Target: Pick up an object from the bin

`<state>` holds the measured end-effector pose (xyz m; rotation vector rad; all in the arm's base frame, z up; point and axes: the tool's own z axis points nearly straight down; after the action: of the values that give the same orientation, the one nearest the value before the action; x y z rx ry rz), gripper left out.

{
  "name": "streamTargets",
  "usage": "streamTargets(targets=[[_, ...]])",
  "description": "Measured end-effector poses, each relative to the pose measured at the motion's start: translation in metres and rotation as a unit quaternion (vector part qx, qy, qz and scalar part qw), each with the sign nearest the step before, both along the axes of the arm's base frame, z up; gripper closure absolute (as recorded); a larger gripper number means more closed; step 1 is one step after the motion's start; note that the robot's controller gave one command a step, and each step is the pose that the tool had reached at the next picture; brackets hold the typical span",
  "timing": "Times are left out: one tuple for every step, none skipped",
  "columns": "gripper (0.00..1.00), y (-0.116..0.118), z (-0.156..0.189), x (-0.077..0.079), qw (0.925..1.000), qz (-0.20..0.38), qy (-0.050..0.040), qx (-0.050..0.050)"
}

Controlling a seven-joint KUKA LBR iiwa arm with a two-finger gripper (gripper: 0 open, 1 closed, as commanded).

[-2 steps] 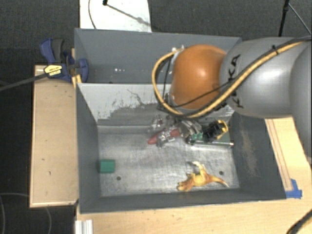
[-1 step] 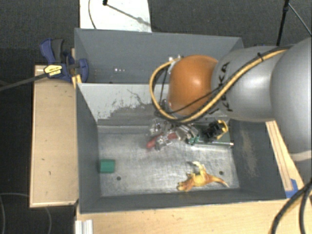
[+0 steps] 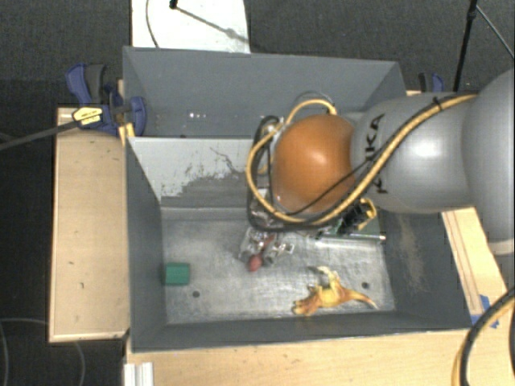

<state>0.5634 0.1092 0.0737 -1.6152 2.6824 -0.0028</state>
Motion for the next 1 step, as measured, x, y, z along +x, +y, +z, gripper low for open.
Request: streamTargets(targets=[[1.00, -0.0001, 0.0000, 0.0000, 1.0000, -0.004, 0.0008, 0.000]])
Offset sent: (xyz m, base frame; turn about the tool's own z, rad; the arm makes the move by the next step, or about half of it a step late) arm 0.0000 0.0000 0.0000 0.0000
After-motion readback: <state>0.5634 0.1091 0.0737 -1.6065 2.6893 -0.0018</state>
